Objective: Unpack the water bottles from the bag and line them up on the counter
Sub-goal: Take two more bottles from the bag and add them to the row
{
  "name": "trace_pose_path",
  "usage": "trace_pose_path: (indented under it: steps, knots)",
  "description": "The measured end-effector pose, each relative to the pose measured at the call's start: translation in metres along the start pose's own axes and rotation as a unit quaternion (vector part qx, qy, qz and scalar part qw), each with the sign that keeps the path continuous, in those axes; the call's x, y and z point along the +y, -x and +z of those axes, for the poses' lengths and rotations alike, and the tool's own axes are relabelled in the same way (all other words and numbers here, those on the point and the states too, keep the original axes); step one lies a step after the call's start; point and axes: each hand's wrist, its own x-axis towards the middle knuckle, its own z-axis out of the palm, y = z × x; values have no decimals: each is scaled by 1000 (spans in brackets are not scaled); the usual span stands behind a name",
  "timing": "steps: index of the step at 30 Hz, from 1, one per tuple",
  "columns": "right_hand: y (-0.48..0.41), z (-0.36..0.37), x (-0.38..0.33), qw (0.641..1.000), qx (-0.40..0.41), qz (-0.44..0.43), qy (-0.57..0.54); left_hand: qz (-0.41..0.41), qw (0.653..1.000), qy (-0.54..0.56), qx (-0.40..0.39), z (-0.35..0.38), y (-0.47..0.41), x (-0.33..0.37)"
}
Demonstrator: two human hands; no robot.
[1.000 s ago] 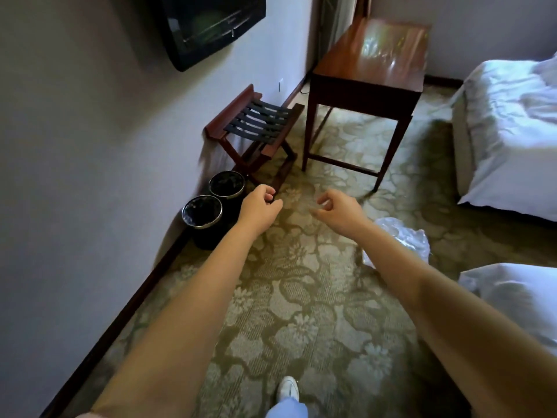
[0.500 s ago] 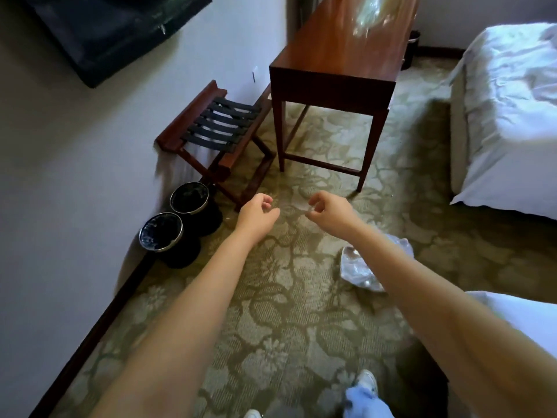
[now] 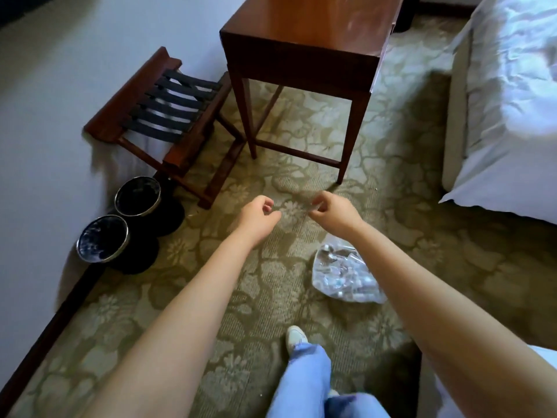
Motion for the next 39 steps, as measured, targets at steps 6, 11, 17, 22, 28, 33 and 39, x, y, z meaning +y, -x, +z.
trace_pose_path:
  steps: [6,11,17,22,28,33,39]
  knots:
    - [-91,35,93,998,-49,43,19,-17,998,-36,-40,81,-106,-26]
    - [-156,89,190,992,-97,53,63,-47,990,-80,-104,182,-179,-77]
    - [-222,164,309,981,-148,69,103,-57,981,-108,-150,306,-251,-153]
    - [-264,225,384,968,-202,66,132,-43,975,-140,-170,379,-300,-204]
    - [-309,282,440,949,-237,56,200,-16,971,-157,-179,433,-344,-247]
    - [-314,313,474,929,-292,69,216,3,959,-180,-217,469,-353,-270]
    - [-322,322,501,933,-179,18,312,18,922,-239,-306,497,-349,-282]
